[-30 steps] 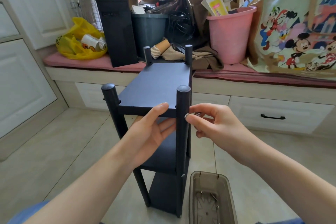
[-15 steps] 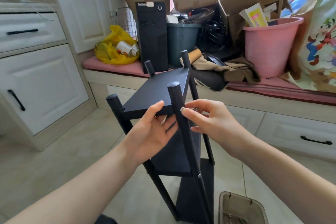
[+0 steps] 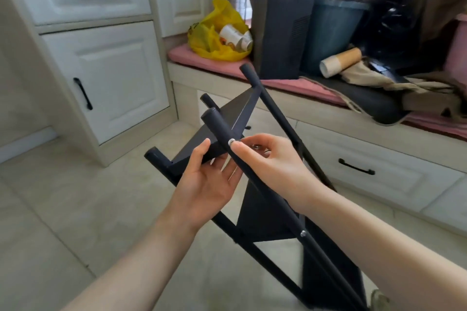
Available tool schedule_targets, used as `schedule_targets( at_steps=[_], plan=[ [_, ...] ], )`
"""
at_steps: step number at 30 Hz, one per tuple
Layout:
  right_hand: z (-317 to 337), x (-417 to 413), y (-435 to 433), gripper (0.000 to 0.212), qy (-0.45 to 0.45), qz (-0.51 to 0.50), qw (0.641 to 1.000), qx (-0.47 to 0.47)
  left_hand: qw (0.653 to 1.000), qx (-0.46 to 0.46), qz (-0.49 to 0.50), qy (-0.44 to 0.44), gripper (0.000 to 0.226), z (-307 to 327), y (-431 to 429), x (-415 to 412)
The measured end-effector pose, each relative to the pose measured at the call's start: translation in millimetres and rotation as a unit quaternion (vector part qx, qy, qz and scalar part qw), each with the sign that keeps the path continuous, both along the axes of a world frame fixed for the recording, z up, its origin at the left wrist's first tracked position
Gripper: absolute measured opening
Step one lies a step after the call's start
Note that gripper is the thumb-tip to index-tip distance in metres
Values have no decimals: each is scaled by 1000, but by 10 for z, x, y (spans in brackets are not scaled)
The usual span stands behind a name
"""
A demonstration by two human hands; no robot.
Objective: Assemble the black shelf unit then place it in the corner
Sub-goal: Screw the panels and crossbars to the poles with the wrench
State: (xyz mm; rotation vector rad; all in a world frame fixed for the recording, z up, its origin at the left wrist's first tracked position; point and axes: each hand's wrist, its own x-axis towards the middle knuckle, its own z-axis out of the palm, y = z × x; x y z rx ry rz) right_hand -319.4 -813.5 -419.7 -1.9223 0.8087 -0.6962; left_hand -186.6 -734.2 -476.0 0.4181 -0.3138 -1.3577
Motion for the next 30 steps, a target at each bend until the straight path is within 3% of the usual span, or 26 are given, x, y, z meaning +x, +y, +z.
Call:
schedule_targets(
  at_steps=[4, 11, 14, 19, 23, 30],
  plan=[
    [-338, 387, 86, 28, 24, 27, 999, 20, 998, 18, 35, 58, 34, -435, 148, 207],
    [-1130, 670, 263, 42, 93, 33, 995, 5, 976, 75, 90, 184, 38, -1411, 348, 254],
    [-1506, 705, 370, 48, 123, 30, 992, 2, 969, 99, 100, 204, 27, -1799, 398, 189],
    [-2019, 732, 430, 49, 160, 36, 986, -7, 964, 128, 122, 199, 48, -2341, 453, 88],
    [-2321, 710, 397, 54, 201, 45, 979, -7, 950, 131, 126, 254, 48, -2642, 502, 26],
    [-2677, 662, 450, 59, 255, 80, 963, 8, 922, 140, 133, 335, 72, -2911, 712, -78]
  ],
)
